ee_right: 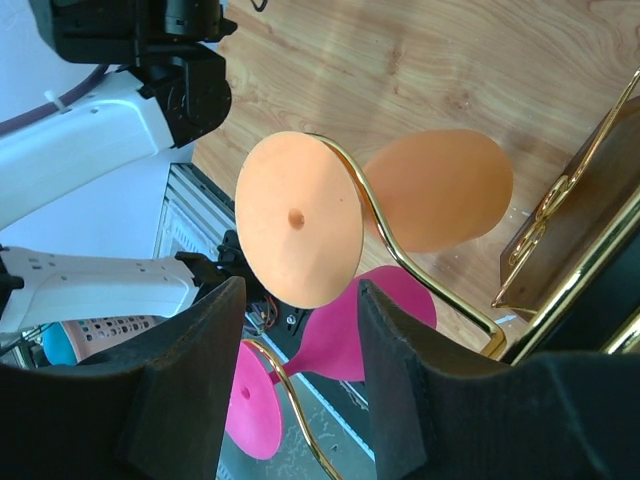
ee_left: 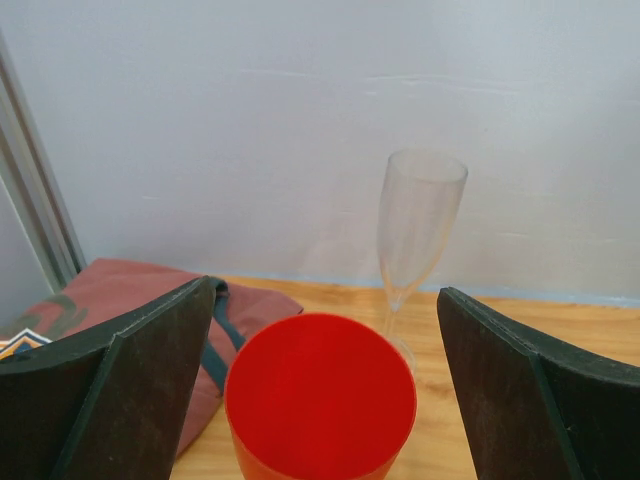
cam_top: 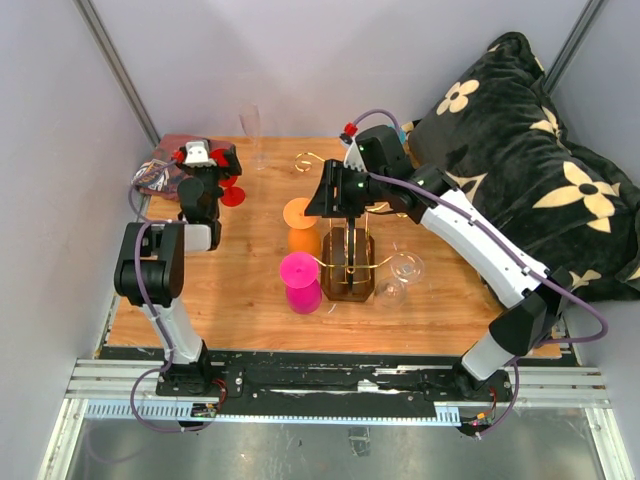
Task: Take the wine glass off the wine glass rack
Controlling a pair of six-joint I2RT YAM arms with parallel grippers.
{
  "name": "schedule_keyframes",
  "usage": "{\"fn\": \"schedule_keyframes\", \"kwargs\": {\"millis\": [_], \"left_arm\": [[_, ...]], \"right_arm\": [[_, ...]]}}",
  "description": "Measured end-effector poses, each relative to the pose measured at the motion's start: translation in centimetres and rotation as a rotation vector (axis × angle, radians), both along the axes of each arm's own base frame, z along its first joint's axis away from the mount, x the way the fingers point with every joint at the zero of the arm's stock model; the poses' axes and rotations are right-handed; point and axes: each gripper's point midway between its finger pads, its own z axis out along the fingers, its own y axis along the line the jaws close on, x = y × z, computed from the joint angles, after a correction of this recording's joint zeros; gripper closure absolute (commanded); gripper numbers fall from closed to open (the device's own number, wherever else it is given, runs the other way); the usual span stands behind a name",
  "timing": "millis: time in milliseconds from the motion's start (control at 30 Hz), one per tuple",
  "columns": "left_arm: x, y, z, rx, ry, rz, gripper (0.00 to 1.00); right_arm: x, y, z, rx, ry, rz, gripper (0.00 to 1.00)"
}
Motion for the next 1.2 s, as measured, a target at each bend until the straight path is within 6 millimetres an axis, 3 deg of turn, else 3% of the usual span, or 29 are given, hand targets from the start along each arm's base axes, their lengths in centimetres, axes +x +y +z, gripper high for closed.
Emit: {"fn": "schedule_keyframes", "kwargs": {"millis": [533,767,867,1033,1133,1200], "left_arm": [[-2.6,-0.7,6.8,-0.037,-0.088,-0.024,0.0],[-3.4,-0.7,7.7,-0.038,-0.098,-0.025,0.0],[-3.5,-0.7,7.4,-0.038,-0.085,-0.024,0.0],[-4.0,-0.6,7.5,-0.043,-0.062,-0.021,0.0],[-4.8,-0.4,8.7,-0.053,-0.074,-0.013,0.0],[-5.5,-0.3,9.5,-0.054,-0.088,-0.007,0.0]], "right_arm": [[-0.1,1.3,-1.1,-0.027,0.001,-0.011,0.52],[-0.7,0.2,-0.9,-0.121,-0.068,-0.023,0.45],[-1.4,-0.4,-0.9,-0.218,-0.152,-0.022,0.45],[-4.6,0.4,-0.3,-0.431,-0.415,0.082,0.67],[-5.5,1.3,0.4,-0.549,-0.589,0.15,0.69],[-4.9,1.4,0.4,-0.655,-0.695,0.164,0.69]]}}
